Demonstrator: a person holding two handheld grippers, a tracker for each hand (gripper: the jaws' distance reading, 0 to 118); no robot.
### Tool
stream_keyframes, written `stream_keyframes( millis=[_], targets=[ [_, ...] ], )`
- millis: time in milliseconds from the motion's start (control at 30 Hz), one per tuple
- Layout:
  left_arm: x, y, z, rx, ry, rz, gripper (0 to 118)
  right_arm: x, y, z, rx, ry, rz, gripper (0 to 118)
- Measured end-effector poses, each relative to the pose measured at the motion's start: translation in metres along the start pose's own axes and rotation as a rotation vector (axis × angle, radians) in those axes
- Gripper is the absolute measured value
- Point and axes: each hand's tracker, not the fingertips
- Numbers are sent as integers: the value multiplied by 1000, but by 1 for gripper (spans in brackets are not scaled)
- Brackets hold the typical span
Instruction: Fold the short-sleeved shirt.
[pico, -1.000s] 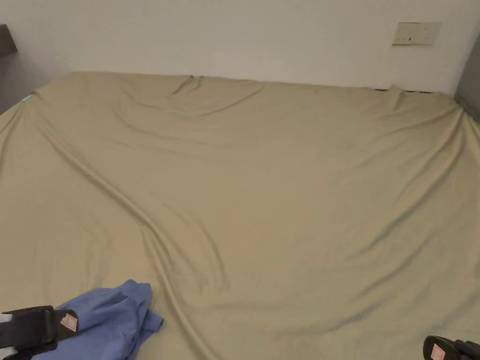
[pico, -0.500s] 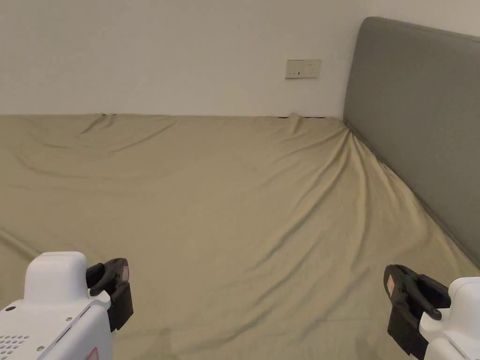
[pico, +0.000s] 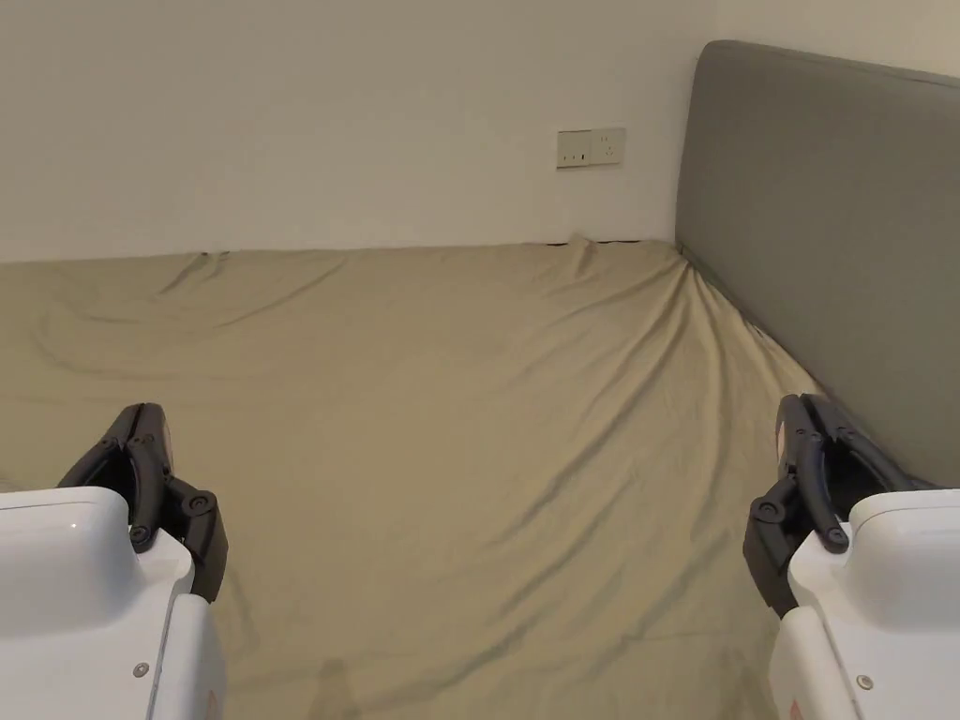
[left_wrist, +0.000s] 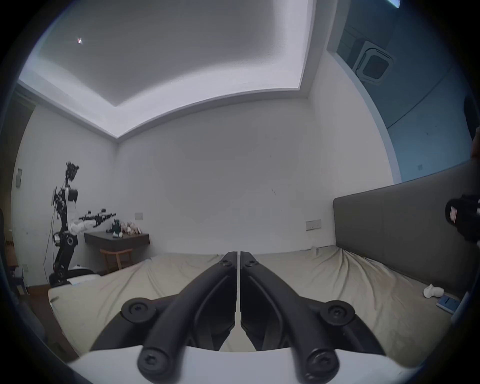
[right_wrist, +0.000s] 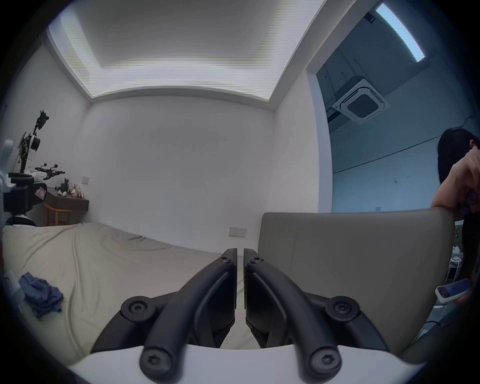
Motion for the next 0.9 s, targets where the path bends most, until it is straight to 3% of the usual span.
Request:
stream_keyframes(
  millis=[167,900],
  targets=[
    [-9,-4,-4,-15,-6,34,2,-4,-10,0,-57,53,-35,7],
    [-5,-9,-8,-22,-56,33,2,-10,-4,1,-46,54,-27,7]
  ],
)
